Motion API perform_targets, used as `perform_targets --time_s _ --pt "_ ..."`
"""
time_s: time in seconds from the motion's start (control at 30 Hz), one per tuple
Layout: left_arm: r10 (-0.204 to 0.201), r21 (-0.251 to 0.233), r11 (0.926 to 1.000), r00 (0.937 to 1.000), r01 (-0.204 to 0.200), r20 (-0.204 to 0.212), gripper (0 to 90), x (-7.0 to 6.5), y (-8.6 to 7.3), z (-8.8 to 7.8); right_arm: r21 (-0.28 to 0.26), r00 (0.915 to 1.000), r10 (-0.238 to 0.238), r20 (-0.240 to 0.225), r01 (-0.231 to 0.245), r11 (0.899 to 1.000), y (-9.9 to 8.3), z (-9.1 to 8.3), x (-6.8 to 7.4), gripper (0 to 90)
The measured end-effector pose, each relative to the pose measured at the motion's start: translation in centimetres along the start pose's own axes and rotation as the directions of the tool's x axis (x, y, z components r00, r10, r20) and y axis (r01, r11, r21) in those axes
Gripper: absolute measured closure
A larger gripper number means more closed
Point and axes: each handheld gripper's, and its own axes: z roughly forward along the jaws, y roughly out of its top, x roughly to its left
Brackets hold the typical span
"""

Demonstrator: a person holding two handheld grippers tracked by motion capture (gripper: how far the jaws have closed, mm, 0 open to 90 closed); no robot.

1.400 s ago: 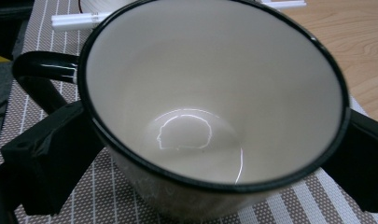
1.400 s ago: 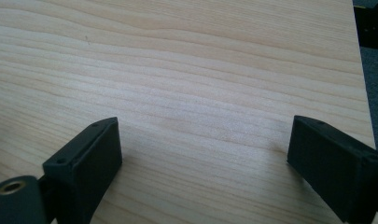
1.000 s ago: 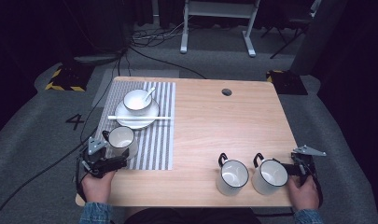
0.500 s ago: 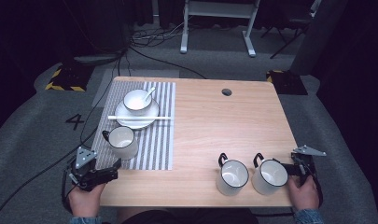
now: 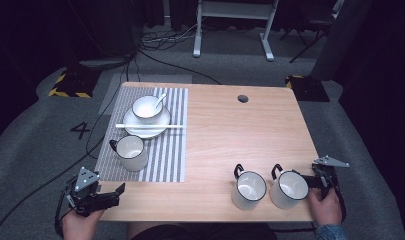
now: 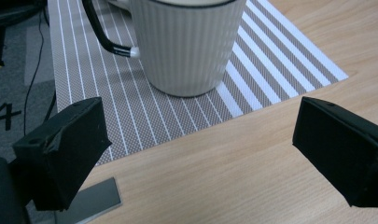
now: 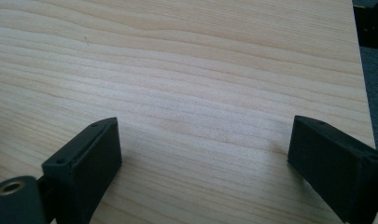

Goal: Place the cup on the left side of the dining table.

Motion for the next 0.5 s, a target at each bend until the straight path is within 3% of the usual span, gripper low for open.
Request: perform_targets --time_s 0.27,0.5 --pt "0.006 0.060 0.9982 0.9998 -0.007 0.020 4.0 0.3 -1.0 0.6 0.001 1.0000 0.001 -0.001 -0.001 1.000 0.0 0.0 0.0 9.9" --pt "0.008 0.134 0.9908 0.9993 -0.013 0.037 4.1 0.4 -2.0 1.6 0.000 1.0000 0.000 0.000 0.000 1.000 0.0 0.0 0.0 9.9"
